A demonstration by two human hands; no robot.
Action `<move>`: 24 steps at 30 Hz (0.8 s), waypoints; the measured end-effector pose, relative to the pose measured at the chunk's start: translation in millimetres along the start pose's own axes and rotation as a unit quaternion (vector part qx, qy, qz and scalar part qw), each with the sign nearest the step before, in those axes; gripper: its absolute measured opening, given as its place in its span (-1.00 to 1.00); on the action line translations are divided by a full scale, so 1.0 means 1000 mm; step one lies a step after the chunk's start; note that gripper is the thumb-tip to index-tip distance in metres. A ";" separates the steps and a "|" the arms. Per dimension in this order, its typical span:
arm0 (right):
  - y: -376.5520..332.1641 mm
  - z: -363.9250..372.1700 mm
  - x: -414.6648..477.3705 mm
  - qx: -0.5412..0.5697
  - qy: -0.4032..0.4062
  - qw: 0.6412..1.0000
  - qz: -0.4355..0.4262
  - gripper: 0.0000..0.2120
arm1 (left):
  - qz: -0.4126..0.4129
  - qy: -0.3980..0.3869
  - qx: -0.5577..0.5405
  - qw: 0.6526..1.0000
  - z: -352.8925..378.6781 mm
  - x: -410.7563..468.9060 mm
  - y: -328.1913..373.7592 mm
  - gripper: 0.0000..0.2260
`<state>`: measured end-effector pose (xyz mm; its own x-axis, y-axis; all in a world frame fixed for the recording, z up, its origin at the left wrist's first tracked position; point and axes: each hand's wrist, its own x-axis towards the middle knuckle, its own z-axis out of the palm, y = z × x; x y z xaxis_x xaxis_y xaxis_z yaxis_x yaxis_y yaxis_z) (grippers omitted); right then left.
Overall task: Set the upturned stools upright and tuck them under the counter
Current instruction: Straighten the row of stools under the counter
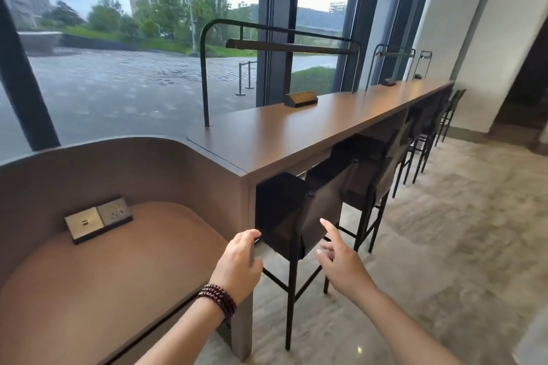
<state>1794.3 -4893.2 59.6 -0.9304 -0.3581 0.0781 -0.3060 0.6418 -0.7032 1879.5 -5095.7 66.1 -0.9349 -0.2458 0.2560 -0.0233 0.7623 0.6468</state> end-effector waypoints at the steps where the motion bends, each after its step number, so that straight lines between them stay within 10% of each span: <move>1: 0.011 -0.006 0.014 0.005 0.002 1.000 0.006 -0.41 | -0.006 -0.008 -0.003 1.000 0.011 0.013 0.004 -0.58; 24: 0.196 -0.107 0.292 0.059 -0.148 0.987 0.003 -0.44 | -0.153 0.043 0.156 0.975 0.233 0.262 0.079 -0.34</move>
<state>1440.8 -4799.0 20.4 -0.8269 -0.5485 -0.1244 -0.2588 0.5675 -0.7816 1550.0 -4960.4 16.7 -0.8343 -0.5298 0.1526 -0.4161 0.7867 0.4560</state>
